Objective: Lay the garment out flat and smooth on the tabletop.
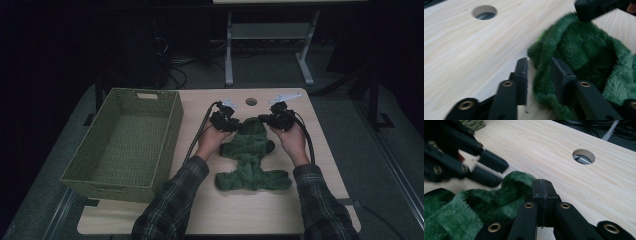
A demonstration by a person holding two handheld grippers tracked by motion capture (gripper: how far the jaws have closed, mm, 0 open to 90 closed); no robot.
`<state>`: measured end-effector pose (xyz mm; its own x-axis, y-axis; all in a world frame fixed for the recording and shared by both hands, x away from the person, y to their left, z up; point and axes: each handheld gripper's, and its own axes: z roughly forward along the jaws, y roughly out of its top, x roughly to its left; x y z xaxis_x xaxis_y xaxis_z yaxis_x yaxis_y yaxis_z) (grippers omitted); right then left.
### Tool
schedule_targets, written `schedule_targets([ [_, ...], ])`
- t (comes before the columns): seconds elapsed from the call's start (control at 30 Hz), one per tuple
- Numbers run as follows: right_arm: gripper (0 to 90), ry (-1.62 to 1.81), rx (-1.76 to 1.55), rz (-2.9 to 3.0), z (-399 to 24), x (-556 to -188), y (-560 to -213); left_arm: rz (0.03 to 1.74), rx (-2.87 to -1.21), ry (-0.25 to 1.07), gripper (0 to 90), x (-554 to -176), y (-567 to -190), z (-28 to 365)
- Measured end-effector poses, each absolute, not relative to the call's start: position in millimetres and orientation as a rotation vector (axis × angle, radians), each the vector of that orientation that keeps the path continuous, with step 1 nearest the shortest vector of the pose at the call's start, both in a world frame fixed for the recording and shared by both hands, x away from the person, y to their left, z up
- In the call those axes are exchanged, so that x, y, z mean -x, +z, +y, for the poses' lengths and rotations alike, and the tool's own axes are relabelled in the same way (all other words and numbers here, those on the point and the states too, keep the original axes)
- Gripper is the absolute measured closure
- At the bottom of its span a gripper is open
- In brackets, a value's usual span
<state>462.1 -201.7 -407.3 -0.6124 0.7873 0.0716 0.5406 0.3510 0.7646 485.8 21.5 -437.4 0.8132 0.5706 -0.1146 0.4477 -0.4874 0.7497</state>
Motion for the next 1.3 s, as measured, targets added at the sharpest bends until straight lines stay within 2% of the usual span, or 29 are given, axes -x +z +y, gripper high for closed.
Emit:
schedule_targets([
  [0.07,90.0,1.135,-1.178,2.309,-202,-462,-407,0.743,-2.176,0.188,63.4,-485,-441,17],
  [0.13,90.0,1.138,-1.162,2.306,-203,-462,-407,0.751,-2.195,0.190,66.5,-486,-444,14],
  [0.17,90.0,1.138,-1.164,2.307,-203,-462,-407,0.755,-2.205,0.191,69.6,-487,-446,14],
  [0.23,90.0,1.135,-1.172,2.305,-204,-461,-406,0.752,-2.227,0.191,83.9,-489,-446,15],
  [0.27,90.0,1.133,-1.175,2.304,-204,-461,-406,0.756,-2.222,0.196,86.5,-489,-445,16],
  [0.6,90.0,1.119,-1.187,2.304,-201,-464,-409,0.741,-2.182,0.377,88.8,-496,-411,28],
  [0.73,90.0,1.076,-1.193,2.316,-194,-467,-415,0.733,-2.204,0.378,85.6,-496,-414,26],
  [0.77,89.3,1.070,-1.191,2.321,-193,-467,-416,0.734,-2.206,0.375,82.3,-495,-414,26],
  [0.83,81.6,1.085,-1.201,2.321,-194,-467,-416,0.731,-2.216,0.359,72.0,-494,-414,27],
  [0.97,76.1,1.151,-1.221,2.311,-201,-464,-410,0.748,-2.168,0.295,61.7,-489,-408,36],
  [1.1,71.7,1.183,-1.236,2.324,-207,-456,-404,0.744,-2.157,0.264,57.9,-476,-396,46],
  [1.3,72.1,1.200,-1.226,2.343,-212,-439,-401,0.722,-2.150,0.230,56.2,-452,-387,62],
])
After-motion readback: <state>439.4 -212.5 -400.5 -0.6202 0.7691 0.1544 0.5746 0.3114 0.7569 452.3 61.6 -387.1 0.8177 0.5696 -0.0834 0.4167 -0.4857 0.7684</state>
